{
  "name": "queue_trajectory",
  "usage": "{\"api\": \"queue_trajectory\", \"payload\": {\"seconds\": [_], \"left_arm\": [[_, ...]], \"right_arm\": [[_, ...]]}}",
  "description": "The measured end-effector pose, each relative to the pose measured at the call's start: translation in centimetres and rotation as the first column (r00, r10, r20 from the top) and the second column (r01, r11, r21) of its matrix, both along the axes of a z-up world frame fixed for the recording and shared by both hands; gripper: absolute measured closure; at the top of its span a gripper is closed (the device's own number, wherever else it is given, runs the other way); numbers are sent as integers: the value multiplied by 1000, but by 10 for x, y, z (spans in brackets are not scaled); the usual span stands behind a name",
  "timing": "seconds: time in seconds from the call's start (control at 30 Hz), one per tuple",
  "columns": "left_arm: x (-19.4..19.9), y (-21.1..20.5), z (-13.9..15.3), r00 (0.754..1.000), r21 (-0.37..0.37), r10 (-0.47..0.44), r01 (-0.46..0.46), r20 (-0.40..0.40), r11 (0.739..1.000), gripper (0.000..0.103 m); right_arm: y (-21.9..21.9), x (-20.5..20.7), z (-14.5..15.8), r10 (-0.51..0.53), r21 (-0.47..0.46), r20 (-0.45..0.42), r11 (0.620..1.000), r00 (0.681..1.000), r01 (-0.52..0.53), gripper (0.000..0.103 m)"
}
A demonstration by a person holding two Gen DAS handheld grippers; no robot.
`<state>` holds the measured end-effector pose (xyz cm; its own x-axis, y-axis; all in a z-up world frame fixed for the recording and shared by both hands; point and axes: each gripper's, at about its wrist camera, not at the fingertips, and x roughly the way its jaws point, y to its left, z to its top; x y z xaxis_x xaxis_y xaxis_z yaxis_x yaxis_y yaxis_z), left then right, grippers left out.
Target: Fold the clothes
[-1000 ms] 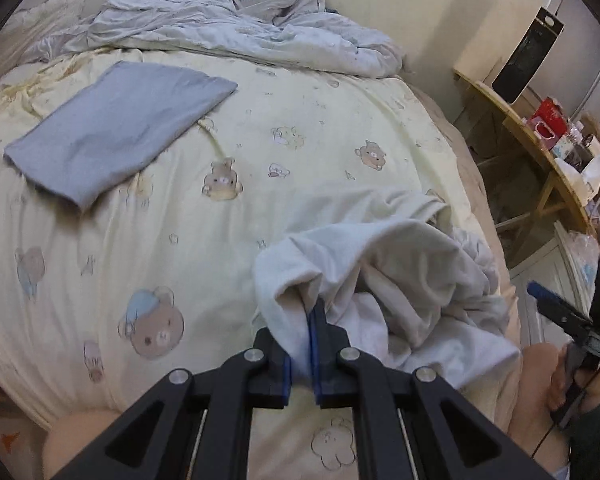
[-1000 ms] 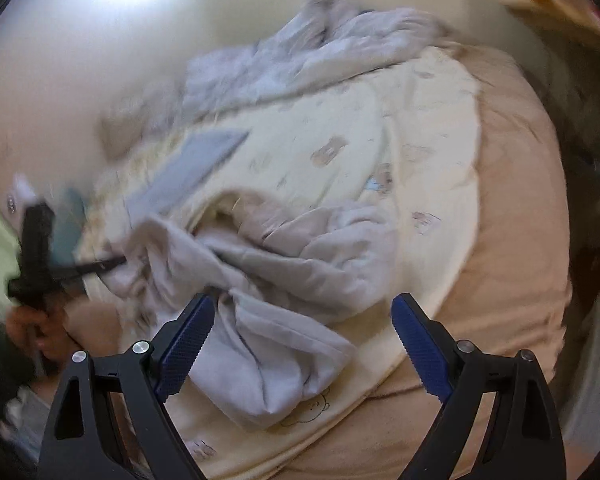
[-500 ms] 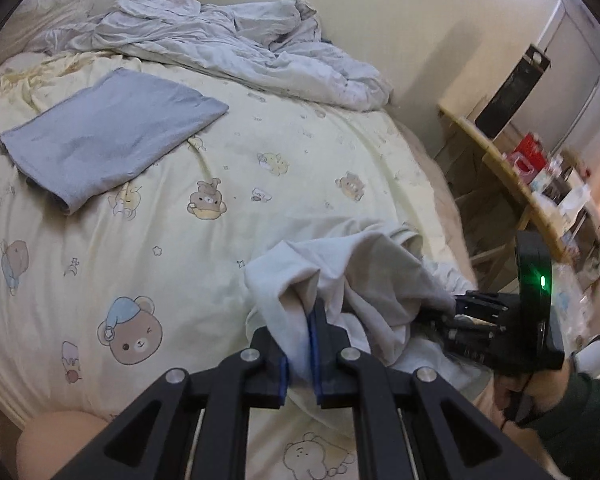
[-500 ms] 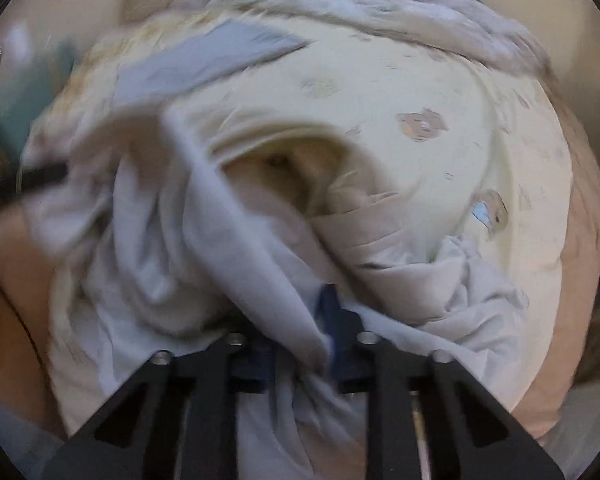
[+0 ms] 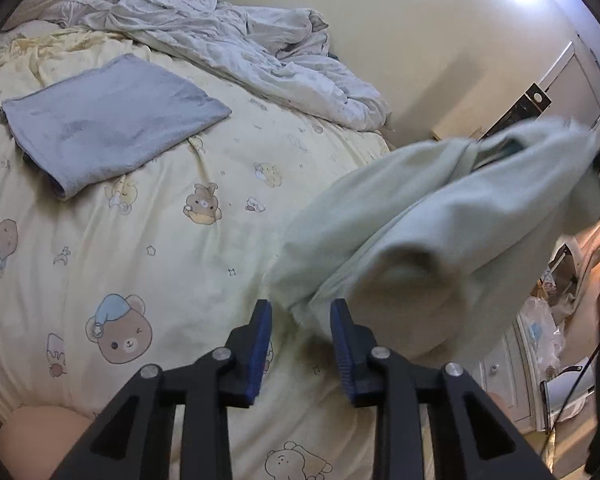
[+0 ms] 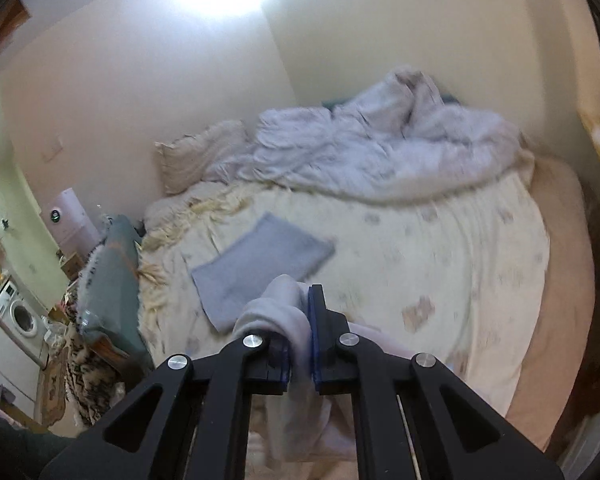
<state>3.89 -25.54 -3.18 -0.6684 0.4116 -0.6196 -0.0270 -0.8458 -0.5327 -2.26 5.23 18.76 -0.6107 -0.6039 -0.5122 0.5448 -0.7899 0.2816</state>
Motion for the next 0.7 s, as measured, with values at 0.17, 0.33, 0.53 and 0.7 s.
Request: {"api": "queue_trajectory", "payload": {"seconds": [0.17, 0.33, 0.53, 0.7], "left_arm": [[1, -4, -1, 1000, 12, 11, -11, 5, 1000, 72], [0, -9, -3, 1000, 31, 26, -27, 12, 999, 72], [0, -14, -3, 999, 44, 43, -44, 23, 998, 72], [1, -16, -1, 999, 60, 47, -48, 21, 997, 72]], "right_arm": [[-25, -3, 56, 32, 37, -100, 999, 995, -29, 95], [-49, -18, 119, 25, 85, -221, 996, 975, -6, 96], [-74, -41, 177, 21, 121, -311, 992, 950, 18, 96], [-67, -28, 158, 34, 105, -294, 994, 955, -3, 96]]}}
